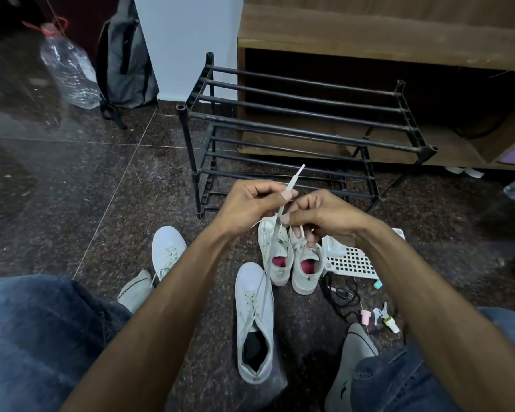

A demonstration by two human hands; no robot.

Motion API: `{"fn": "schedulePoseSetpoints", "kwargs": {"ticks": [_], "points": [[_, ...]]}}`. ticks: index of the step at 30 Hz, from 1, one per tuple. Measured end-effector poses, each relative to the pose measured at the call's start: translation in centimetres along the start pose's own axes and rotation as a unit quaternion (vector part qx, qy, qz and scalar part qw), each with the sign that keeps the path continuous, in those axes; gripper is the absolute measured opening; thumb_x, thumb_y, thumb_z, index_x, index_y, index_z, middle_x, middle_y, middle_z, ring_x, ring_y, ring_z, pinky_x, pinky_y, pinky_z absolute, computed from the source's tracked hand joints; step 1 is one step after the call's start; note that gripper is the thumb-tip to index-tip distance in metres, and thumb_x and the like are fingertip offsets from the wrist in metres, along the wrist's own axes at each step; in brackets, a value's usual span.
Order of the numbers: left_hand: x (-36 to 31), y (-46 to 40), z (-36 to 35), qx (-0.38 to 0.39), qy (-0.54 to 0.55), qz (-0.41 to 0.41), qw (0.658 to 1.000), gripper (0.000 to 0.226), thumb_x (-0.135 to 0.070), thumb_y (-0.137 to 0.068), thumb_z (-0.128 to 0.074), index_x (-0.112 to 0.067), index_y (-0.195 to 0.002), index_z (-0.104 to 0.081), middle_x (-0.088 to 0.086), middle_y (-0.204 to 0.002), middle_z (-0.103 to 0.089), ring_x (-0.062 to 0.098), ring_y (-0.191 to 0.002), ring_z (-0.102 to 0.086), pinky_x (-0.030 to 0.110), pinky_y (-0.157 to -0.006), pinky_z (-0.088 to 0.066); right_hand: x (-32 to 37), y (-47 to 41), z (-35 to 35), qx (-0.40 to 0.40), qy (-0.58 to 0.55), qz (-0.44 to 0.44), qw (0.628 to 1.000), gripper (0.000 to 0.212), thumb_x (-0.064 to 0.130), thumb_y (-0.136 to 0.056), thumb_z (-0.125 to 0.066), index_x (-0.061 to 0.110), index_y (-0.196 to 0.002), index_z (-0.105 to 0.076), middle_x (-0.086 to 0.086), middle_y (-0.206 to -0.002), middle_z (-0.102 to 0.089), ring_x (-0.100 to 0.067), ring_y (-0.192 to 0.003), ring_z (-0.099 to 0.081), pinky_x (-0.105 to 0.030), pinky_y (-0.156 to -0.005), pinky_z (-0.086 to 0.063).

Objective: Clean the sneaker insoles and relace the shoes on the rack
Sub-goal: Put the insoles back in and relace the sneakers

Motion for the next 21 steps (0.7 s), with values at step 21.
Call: {"fn": "schedulePoseSetpoints", "kwargs": {"ticks": [21], "points": [[2.9, 0.2, -0.2, 0.012, 0.037, 0.095, 0.995, 0.011, -0.016, -0.096, -0.057, -0.014, -0.092, -0.067, -0.003, -0.056, -0.051, 0.006, -0.043, -0.038, 0.02, -0.044, -0.036, 0.2, 1.3, 5.6, -0.181, -0.05, 0.029, 0.982, 0.004, 0.0, -0.085, -0.068, 0.0, -0.089, -0.067, -0.016, -0.072, -0.071, -0.018, -0.053, -0.066, -0.027, -0.05, -0.057]]}}
Point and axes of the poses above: each hand's wrist, its own y-axis away from the middle knuckle, its own z-axis out of the back of the hand, x = y × z, the point moved 7 cm from there along -y, towards the middle knuckle
